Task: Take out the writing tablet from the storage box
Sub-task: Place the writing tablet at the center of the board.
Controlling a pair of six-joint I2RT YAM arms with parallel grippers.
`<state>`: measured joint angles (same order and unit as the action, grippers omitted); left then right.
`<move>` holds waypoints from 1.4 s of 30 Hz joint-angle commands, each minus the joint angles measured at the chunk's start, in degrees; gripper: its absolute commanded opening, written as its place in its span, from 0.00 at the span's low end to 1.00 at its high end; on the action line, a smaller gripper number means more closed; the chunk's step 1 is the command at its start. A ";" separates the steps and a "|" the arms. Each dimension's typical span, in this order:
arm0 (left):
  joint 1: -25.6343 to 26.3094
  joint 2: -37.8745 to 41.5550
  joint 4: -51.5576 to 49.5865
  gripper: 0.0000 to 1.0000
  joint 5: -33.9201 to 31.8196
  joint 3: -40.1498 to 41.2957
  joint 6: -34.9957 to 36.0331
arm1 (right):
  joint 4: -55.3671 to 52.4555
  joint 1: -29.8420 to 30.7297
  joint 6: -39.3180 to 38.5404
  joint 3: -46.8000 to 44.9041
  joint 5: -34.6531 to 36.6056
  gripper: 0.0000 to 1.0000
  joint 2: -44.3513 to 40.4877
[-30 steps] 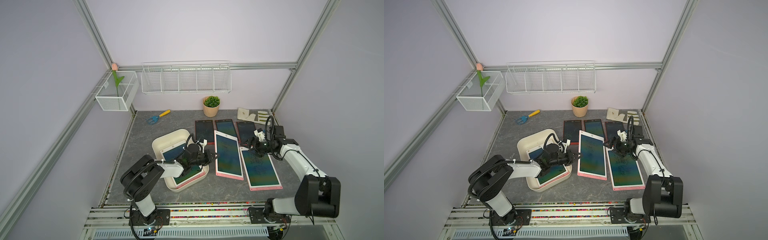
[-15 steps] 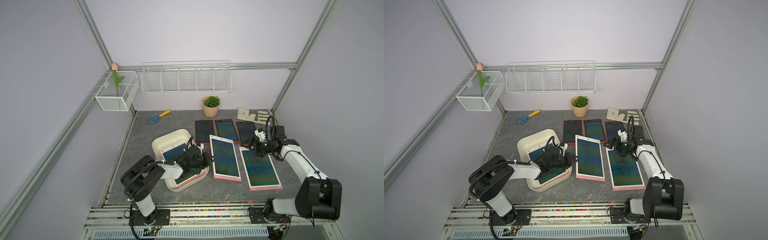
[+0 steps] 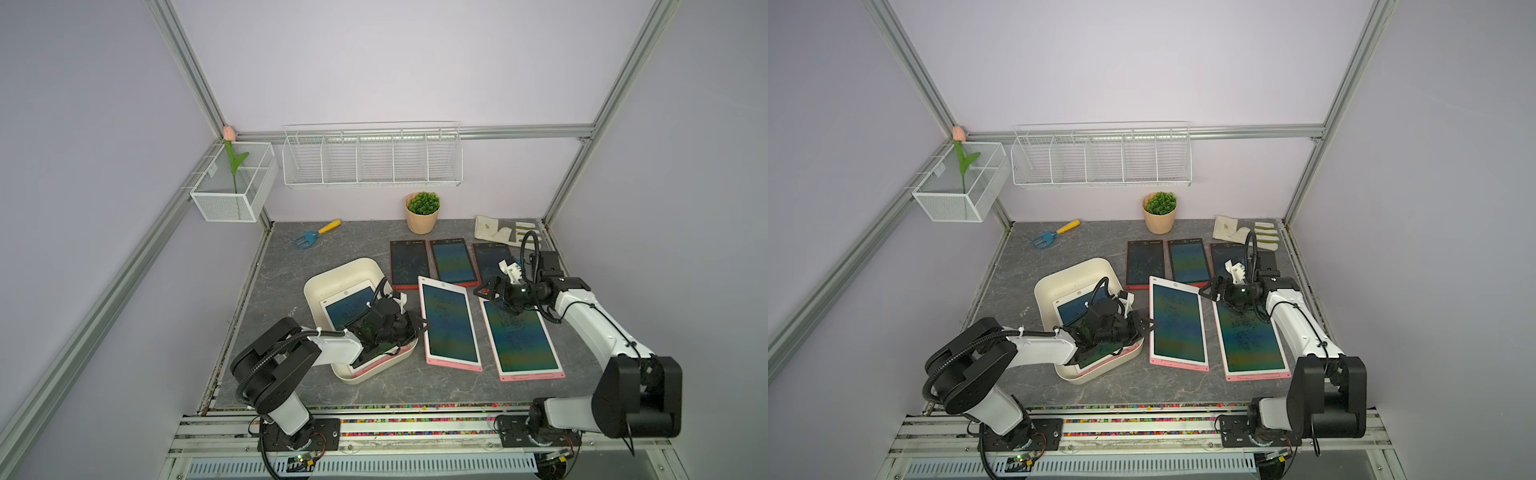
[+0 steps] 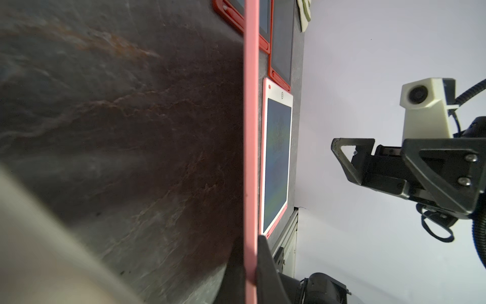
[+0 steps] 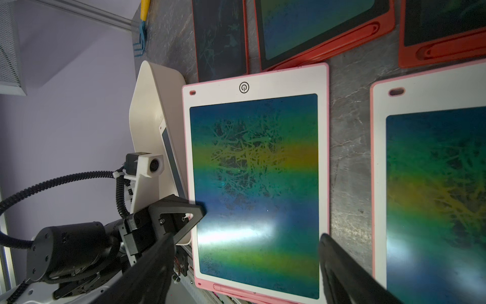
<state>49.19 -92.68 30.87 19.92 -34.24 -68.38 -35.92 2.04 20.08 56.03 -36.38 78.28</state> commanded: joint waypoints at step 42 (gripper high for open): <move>4.90 -1.31 -25.93 0.00 -6.41 -4.72 3.03 | -2.59 19.66 3.22 -2.07 25.03 0.89 -3.75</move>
<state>53.54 -91.98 16.62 13.80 -39.79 -66.76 -37.82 21.58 23.33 52.80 -15.03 72.99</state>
